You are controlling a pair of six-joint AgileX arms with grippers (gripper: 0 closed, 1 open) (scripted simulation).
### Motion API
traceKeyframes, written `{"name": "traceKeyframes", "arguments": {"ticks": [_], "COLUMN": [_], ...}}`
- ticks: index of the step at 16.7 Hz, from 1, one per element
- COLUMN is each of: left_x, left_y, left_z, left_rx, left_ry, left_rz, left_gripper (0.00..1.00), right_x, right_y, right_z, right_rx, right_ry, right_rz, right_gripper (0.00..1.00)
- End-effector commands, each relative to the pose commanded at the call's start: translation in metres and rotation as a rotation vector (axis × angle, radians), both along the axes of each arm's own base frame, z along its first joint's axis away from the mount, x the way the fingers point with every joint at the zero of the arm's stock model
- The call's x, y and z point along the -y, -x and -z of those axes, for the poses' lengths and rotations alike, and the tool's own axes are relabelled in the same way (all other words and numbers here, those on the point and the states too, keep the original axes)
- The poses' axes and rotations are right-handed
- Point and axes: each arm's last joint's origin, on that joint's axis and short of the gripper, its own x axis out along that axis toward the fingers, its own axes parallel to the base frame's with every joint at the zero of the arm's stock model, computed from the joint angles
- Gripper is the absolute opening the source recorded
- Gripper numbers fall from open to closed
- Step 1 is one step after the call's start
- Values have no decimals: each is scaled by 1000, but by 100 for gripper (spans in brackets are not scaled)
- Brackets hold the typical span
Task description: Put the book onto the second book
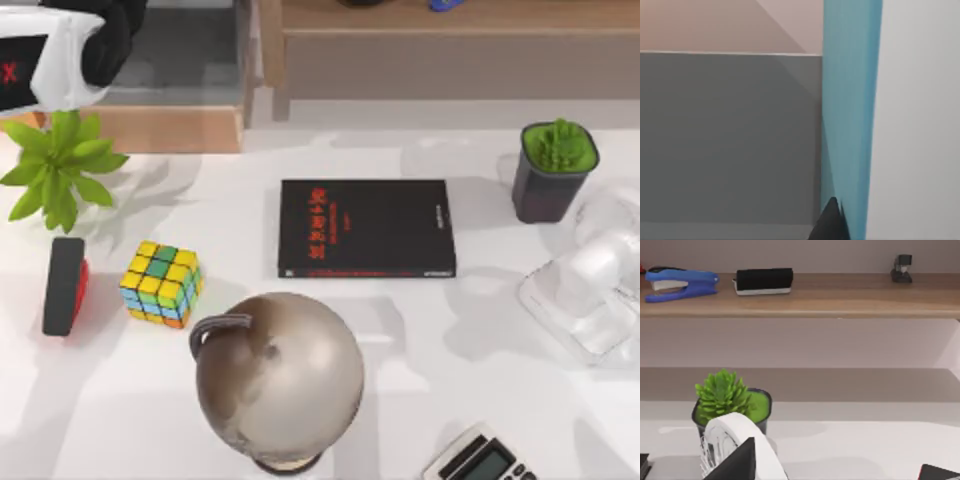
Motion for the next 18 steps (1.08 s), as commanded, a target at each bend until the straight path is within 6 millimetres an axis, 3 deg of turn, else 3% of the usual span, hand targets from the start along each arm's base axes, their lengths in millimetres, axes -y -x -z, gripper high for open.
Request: {"name": "traceKeyframes", "arguments": {"ticks": [15,18], "left_x": [-2,1], "left_y": [9,20], "left_z": [-9,-22], "left_rx": [-1,12], "left_ry": [-3,-28], "left_rz": [-4,-18], "left_gripper": [0,0], "right_x": [0,0], "right_y": [0,0], "right_z": [0,0], "right_rx": [0,0], "right_ry": [0,0], "right_rz": [0,0], "right_gripper": [100,100]}}
